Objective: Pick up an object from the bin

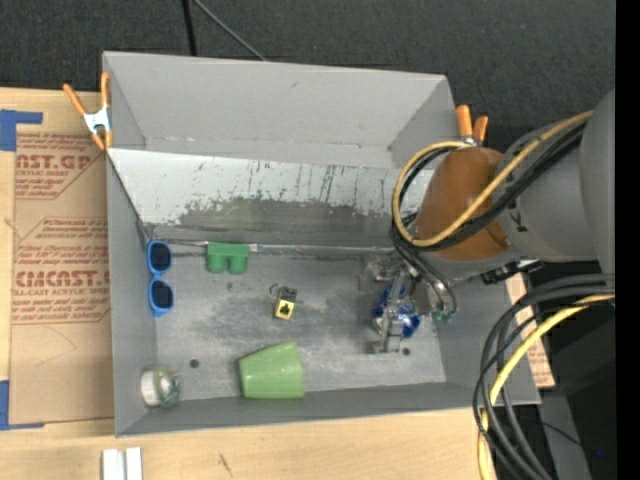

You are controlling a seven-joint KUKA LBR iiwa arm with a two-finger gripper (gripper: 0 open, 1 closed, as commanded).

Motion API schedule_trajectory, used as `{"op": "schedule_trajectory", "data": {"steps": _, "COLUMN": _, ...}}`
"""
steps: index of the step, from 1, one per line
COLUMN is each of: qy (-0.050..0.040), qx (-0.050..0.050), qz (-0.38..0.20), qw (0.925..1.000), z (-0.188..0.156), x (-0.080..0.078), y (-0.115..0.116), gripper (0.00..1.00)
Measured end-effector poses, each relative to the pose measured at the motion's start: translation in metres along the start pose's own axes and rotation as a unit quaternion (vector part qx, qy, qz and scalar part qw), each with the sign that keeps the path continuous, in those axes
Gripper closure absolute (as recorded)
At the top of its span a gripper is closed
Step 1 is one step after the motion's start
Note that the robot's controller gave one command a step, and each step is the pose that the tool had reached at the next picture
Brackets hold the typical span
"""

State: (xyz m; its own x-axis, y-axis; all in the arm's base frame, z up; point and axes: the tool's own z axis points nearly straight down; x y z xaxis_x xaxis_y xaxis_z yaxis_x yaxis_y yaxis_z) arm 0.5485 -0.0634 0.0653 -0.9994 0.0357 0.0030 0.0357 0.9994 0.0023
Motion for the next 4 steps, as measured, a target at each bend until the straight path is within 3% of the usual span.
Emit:
{"op": "schedule_trajectory", "data": {"steps": 1, "qy": -0.0018, "qx": 0.002, "qz": -0.053, "qw": 0.9986, "z": -0.009, "x": 0.063, "y": -0.052, "gripper": 0.0}}
{"op": "schedule_trajectory", "data": {"steps": 2, "qy": -0.0011, "qx": 0.0, "qz": -0.056, "qw": 0.9984, "z": -0.009, "x": 0.062, "y": -0.048, "gripper": 1.0}}
{"op": "schedule_trajectory", "data": {"steps": 3, "qy": -0.0064, "qx": 0.003, "qz": -0.08, "qw": 0.9968, "z": -0.076, "x": 0.027, "y": -0.061, "gripper": 1.0}}
{"op": "schedule_trajectory", "data": {"steps": 4, "qy": -0.0022, "qx": 0.001, "qz": -0.08, "qw": 0.9968, "z": -0.072, "x": 0.03, "y": -0.06, "gripper": 0.0}}
